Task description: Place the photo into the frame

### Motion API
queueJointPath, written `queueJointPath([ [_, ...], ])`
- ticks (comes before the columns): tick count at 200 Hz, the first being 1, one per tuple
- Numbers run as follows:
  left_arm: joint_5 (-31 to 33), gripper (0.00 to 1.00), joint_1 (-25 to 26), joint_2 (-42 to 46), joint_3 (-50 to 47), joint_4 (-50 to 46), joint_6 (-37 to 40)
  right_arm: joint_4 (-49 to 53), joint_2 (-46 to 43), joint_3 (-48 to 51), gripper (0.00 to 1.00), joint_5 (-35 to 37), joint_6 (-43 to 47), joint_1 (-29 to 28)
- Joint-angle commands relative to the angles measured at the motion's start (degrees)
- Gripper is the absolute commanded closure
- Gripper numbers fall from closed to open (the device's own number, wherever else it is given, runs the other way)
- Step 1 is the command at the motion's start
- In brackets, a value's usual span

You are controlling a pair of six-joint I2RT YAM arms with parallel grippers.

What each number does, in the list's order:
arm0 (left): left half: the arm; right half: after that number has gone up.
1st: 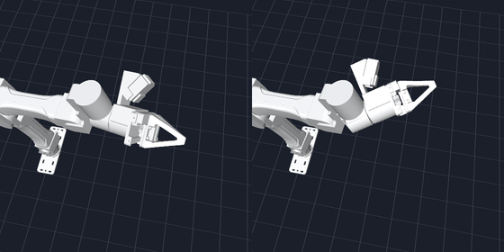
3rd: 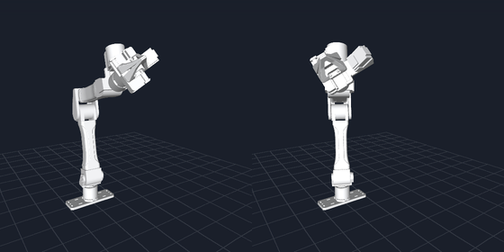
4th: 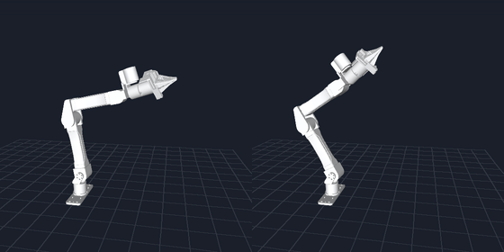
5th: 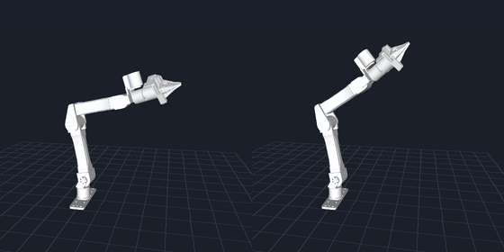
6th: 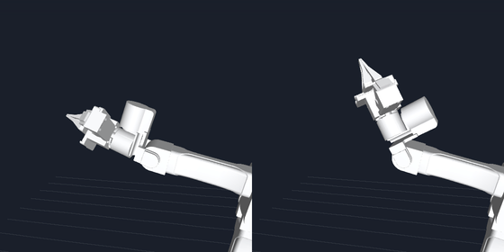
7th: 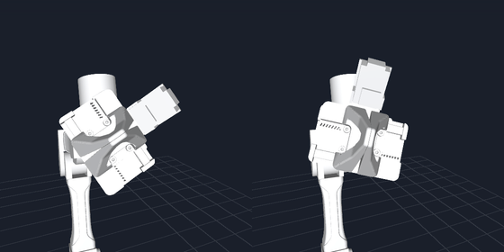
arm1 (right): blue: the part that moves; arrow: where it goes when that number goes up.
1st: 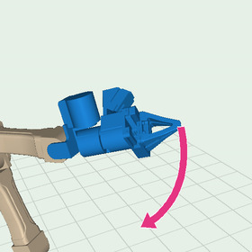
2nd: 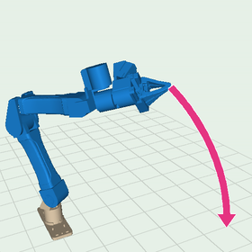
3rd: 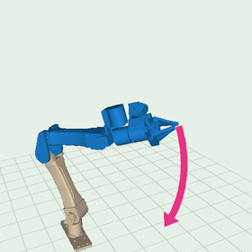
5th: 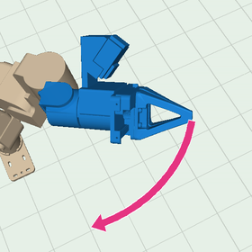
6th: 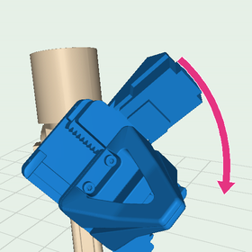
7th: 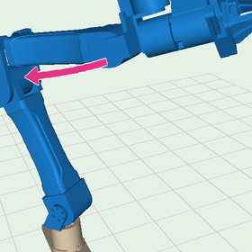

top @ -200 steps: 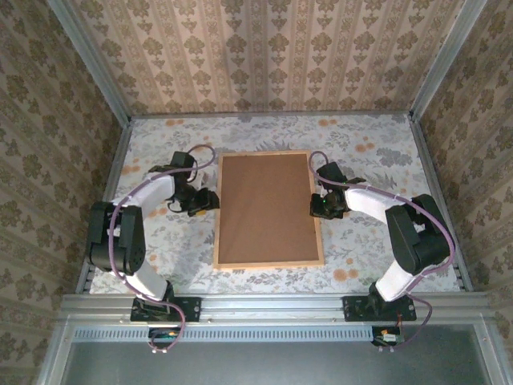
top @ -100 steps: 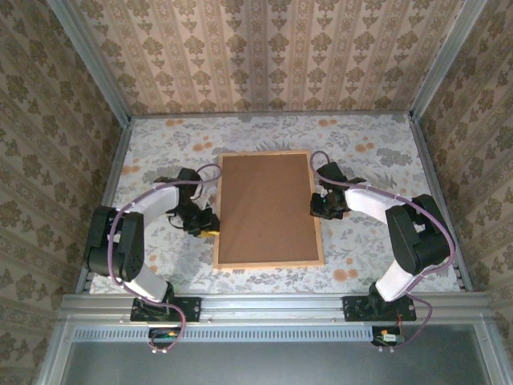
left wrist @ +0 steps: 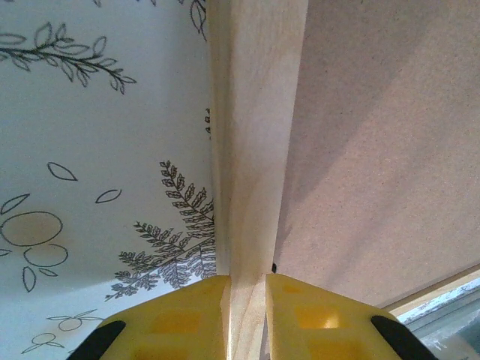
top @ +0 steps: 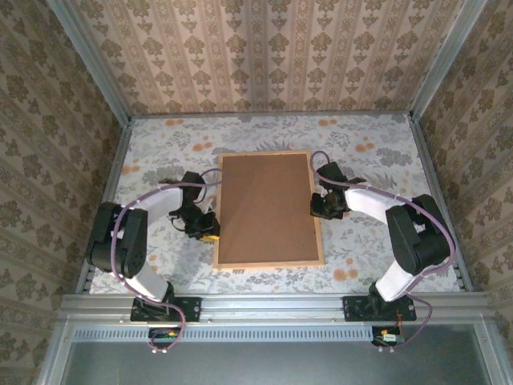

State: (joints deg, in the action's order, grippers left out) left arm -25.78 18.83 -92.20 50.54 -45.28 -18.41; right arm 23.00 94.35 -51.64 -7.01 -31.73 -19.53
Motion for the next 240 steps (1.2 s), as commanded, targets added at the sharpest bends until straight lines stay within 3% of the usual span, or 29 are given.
queueJointPath([
  [1,0.1,0.80,0.8,-1.5,-0.8,0.8,-0.3,2.0,0.1,1.6,0.85,-0.4,-1.5,-0.2],
  [72,-0.4,0.75,2.0,-2.1,-1.7,2.1,-0.6,2.0,-0.2,1.8,0.86,-0.3,-1.6,-0.2],
  [173,5.3,0.79,3.3,-2.9,-1.7,0.8,0.0,2.2,0.0,1.5,0.86,-0.3,-1.4,-0.4],
  [240,7.1,0.79,7.0,-5.0,-2.3,4.4,-3.5,1.3,-0.5,2.9,0.87,-0.1,-3.3,-1.6],
])
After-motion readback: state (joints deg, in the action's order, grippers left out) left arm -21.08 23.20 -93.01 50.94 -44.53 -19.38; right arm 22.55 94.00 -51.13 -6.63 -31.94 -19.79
